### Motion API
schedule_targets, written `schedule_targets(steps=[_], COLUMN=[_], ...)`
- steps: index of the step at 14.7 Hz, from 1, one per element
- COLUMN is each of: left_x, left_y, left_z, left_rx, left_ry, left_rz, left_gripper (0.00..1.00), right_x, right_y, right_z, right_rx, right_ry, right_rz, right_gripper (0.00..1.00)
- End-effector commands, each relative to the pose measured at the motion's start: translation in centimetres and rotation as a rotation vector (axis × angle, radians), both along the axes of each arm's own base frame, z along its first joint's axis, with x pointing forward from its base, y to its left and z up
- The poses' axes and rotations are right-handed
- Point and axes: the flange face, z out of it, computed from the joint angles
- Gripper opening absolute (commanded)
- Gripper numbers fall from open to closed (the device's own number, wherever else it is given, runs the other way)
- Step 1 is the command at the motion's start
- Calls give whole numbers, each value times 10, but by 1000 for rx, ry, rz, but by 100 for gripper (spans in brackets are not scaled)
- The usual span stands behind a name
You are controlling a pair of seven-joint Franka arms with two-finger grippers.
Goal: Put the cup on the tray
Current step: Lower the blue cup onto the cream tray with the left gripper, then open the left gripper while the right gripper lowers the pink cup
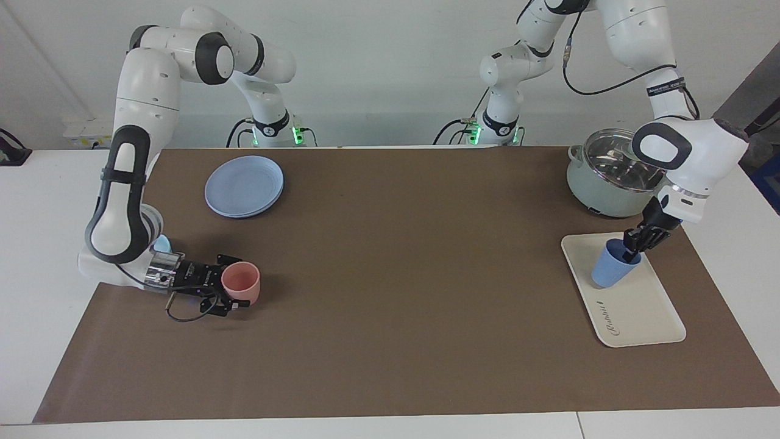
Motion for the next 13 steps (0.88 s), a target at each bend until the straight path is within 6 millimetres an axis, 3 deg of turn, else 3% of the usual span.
schedule_targets(steps=[1, 3, 5, 6, 8, 13], left_x=[0, 7, 11, 13, 19, -3], left_y=[-1, -7, -12, -15, -52, -145], left_z=[-2, 17, 48, 64, 92, 141], left_rx=[24, 19, 23, 83, 164, 183], left_ry=[-15, -26, 7, 40, 85, 162], left_rz=[-17, -35, -92, -155, -256, -218], left_gripper=[99, 100, 100, 100, 100, 100], right_x=[3, 0, -6, -7, -13, -17], right_y=[-3, -6, -6, -8, -10, -28], right_z=[4, 0, -3, 0, -2, 5], right_rx=[33, 33, 29, 19, -1, -76], right_ry=[-27, -15, -22, -60, -169, -214], right_rz=[-8, -14, -16, -6, 51, 80], right_gripper=[0, 0, 43, 58, 96, 99])
